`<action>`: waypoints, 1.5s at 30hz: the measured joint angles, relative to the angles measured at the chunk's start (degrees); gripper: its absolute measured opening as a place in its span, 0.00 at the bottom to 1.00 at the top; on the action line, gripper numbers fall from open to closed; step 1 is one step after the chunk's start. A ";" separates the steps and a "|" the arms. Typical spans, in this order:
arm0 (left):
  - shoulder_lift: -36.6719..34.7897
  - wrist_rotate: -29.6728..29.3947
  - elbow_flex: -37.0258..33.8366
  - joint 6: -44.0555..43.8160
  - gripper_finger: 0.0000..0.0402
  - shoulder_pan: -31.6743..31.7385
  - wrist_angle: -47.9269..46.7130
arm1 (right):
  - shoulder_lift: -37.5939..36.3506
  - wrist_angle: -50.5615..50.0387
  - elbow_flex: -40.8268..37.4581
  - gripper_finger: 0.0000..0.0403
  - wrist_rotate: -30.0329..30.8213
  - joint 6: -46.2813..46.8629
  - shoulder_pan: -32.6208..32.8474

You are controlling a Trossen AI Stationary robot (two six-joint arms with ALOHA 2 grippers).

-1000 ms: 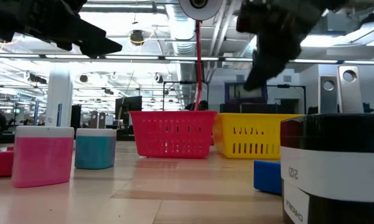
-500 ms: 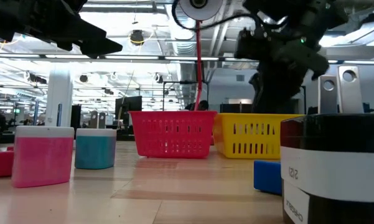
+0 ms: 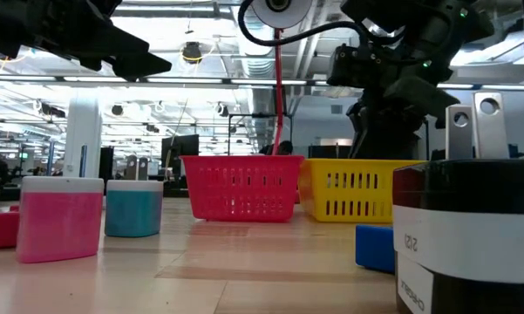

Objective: Pick & Place Office items
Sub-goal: Put the top blue digital timer into the yellow bin

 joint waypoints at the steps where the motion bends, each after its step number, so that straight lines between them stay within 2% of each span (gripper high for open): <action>1: 0.00 0.01 0.00 0.00 0.77 0.00 0.00 | 0.00 0.00 0.00 0.12 -0.08 0.24 0.07; 9: 0.00 0.01 0.00 0.00 0.77 0.00 -0.02 | 0.00 2.30 -0.27 0.13 0.43 0.44 0.93; 15: 0.00 0.01 0.00 -0.02 0.77 0.00 -0.02 | -0.02 5.76 -3.56 0.13 0.44 2.33 1.46; 33: 0.00 0.01 0.00 -0.25 0.77 0.00 -0.02 | -0.11 5.79 -3.93 0.14 1.17 3.03 2.14; 45: 0.00 0.04 0.00 -0.46 0.77 -0.02 -0.02 | -0.13 5.79 -3.93 0.29 1.17 3.03 2.14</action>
